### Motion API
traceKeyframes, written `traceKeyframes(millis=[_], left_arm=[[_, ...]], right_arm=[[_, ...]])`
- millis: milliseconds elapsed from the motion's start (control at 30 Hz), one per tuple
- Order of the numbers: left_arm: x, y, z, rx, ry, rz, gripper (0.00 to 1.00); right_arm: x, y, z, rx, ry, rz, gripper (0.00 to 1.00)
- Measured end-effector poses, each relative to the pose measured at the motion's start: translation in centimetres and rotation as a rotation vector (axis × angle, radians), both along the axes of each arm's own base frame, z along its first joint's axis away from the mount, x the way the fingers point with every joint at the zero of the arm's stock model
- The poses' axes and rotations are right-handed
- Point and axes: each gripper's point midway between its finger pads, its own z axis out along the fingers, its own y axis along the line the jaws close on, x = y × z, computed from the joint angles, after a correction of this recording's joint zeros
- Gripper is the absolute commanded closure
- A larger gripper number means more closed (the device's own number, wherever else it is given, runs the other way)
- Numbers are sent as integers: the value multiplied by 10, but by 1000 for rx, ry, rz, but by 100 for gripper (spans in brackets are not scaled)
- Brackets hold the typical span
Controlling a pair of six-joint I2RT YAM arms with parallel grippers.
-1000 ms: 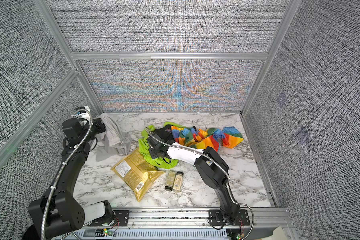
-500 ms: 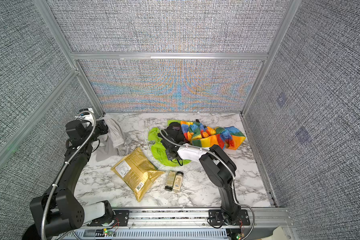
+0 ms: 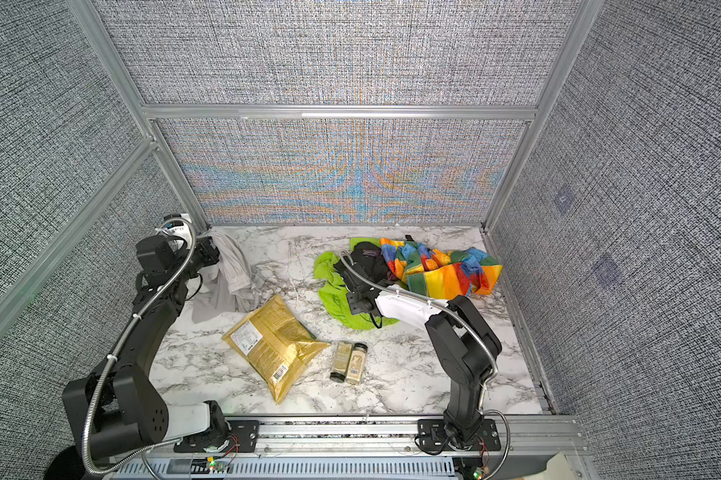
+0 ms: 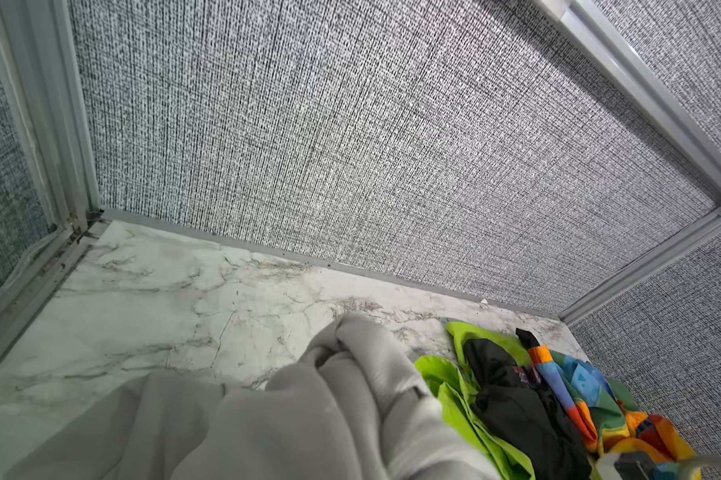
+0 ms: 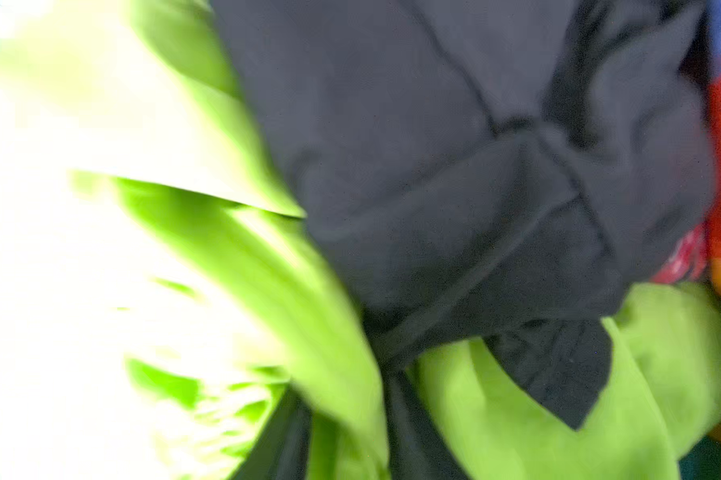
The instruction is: Pick out a specific cloth from the pile
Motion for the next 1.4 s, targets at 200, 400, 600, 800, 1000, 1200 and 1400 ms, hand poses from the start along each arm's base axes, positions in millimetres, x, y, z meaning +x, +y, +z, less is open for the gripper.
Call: traceKeyframes(millis=[200, 400, 600, 800, 1000, 1200, 1400], left_arm=[[41, 10, 89, 42, -172, 3, 91], [63, 14, 144, 2, -272, 4, 91], [80, 15, 215, -53, -396, 0, 91], [62, 24, 184, -34, -316, 104, 91], [34, 43, 92, 38, -96, 248, 91], [14, 62, 15, 84, 83, 367, 90], [19, 66, -75, 88, 267, 368, 87]], right_arm=[[-14, 8, 63, 163, -82, 55, 18], [-30, 11, 101, 272, -129, 104, 4], [-46, 1, 142, 343, -202, 122, 1], [-53, -5, 126, 316, -168, 120, 1], [-57, -9, 120, 293, -160, 130, 1], [-62, -11, 115, 288, -150, 141, 1], [-66, -13, 113, 290, -146, 145, 1]])
